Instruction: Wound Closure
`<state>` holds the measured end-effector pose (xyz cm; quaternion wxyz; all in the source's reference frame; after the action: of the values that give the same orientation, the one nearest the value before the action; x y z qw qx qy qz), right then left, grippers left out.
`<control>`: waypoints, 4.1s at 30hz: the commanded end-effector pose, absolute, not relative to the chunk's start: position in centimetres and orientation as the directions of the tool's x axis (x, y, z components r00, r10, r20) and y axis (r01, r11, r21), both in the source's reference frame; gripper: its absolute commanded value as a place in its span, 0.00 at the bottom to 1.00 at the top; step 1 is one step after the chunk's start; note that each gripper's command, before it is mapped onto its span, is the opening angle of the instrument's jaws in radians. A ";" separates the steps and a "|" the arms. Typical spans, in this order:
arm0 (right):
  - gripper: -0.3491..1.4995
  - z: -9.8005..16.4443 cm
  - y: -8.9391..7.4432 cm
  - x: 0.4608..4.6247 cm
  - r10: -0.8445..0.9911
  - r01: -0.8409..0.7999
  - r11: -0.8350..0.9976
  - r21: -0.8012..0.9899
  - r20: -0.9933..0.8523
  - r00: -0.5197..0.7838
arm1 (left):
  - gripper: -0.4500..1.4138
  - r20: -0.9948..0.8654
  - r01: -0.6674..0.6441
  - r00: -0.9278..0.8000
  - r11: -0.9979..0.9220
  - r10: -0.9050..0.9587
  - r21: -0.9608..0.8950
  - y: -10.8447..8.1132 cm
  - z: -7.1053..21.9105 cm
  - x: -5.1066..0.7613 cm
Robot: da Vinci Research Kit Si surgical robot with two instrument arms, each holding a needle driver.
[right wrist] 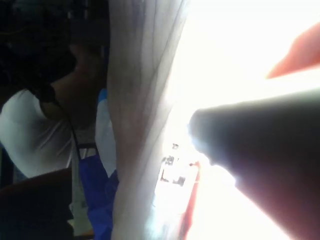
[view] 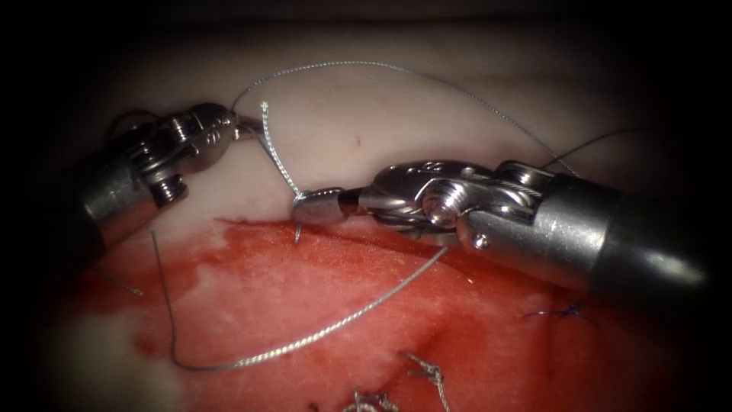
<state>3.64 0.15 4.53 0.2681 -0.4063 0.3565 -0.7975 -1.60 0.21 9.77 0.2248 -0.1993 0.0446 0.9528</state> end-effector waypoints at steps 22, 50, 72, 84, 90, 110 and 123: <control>0.00 4.2 -0.2 3.87 -0.205 -0.591 -0.694 -0.411 0.900 -0.386 | 0.00 -0.286 -0.381 -0.909 -0.882 0.303 0.278 0.8 10.1 -1.73; 0.00 4.2 -0.5 4.32 -0.083 -0.762 -0.641 -0.093 0.995 -0.052 | 0.00 -0.144 -0.397 -0.917 -0.824 0.371 0.404 0.8 10.5 -1.63; 0.00 4.1 -0.7 4.39 -0.185 -0.782 -0.577 -0.236 0.970 -0.157 | 0.00 -0.187 -0.489 -0.872 -0.785 0.453 0.381 0.8 10.6 -1.54; 0.00 4.1 -0.6 4.32 -0.202 -0.758 -0.601 -0.254 0.966 -0.163 | 0.00 -0.192 -0.491 -0.871 -0.789 0.452 0.370 0.8 10.6 -1.54; 0.25 4.1 -0.4 4.27 -0.256 -0.694 -0.655 -0.298 0.952 -0.166 | 0.00 -0.215 -0.494 -0.870 -0.798 0.444 0.345 0.8 10.5 -1.55; 0.98 3.9 0.6 3.46 -0.892 0.083 -0.446 -0.891 0.435 -0.124 | 0.00 -0.590 -0.594 -0.738 -0.730 0.327 0.338 0.9 8.7 -1.77; 0.98 4.3 0.8 3.06 -0.898 0.114 -0.436 -0.892 0.424 -0.117 | 0.00 -0.659 -0.633 -0.693 -0.684 0.293 0.361 1.1 8.4 -1.75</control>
<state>3.00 0.64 4.35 0.3880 -0.5361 0.3661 -0.6542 -1.76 0.95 8.46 0.2649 -0.2869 0.2917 0.8732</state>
